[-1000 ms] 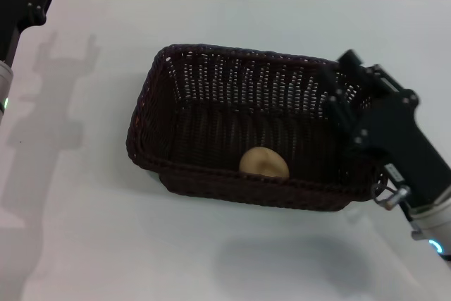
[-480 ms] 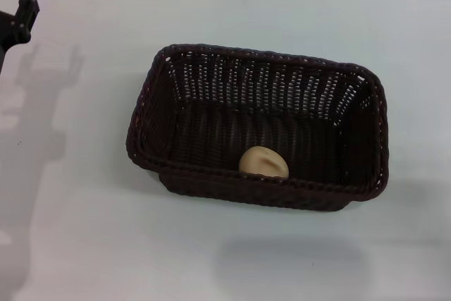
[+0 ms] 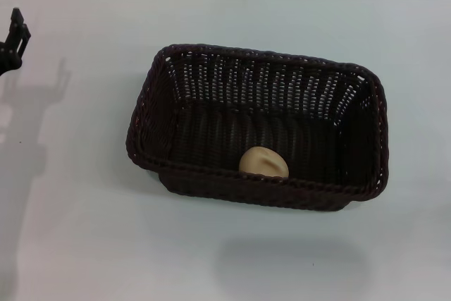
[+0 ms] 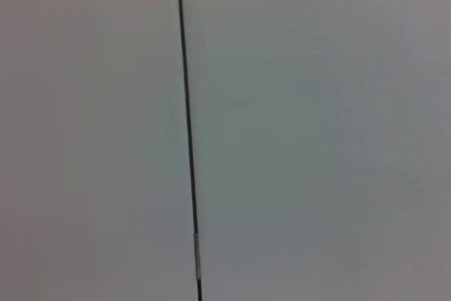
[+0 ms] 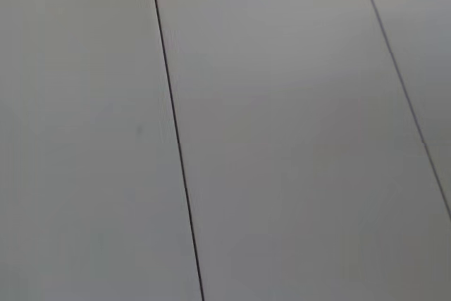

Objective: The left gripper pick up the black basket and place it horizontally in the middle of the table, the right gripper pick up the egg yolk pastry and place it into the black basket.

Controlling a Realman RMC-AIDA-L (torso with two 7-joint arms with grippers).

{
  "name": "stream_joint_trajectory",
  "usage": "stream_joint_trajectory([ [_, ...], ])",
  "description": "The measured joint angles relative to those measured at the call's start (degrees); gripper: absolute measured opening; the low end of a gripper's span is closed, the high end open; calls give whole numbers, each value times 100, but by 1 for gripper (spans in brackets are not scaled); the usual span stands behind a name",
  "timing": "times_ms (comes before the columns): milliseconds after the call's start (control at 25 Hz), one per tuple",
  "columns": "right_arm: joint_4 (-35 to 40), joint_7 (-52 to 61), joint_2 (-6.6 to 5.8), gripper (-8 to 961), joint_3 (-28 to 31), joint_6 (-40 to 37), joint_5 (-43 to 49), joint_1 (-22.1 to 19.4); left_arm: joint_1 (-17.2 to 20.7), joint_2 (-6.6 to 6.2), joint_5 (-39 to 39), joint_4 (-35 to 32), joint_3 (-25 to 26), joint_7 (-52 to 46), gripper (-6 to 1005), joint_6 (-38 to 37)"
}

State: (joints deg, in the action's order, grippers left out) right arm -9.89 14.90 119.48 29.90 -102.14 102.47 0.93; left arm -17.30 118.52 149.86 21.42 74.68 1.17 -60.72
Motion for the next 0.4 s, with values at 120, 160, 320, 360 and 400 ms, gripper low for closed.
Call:
stream_joint_trajectory([
  [120,-1,-1,4,820,-26,5,-2,-4,74,4,-12,-7,-4,-28,778,-8],
  [160,0,-1,5,820,-28,5,-2,-8,84,5,-16,-7,-5,-28,778,-9],
  [320,-3,11,6,820,-27,-16,-11,-32,136,10,-26,-7,-6,-30,779,-12],
  [360,-6,11,7,820,-27,-21,-11,-36,144,11,-26,-7,-6,-39,779,-22],
  [400,-11,11,10,820,-26,-24,-12,-43,158,12,-26,-7,-6,-72,779,-49],
])
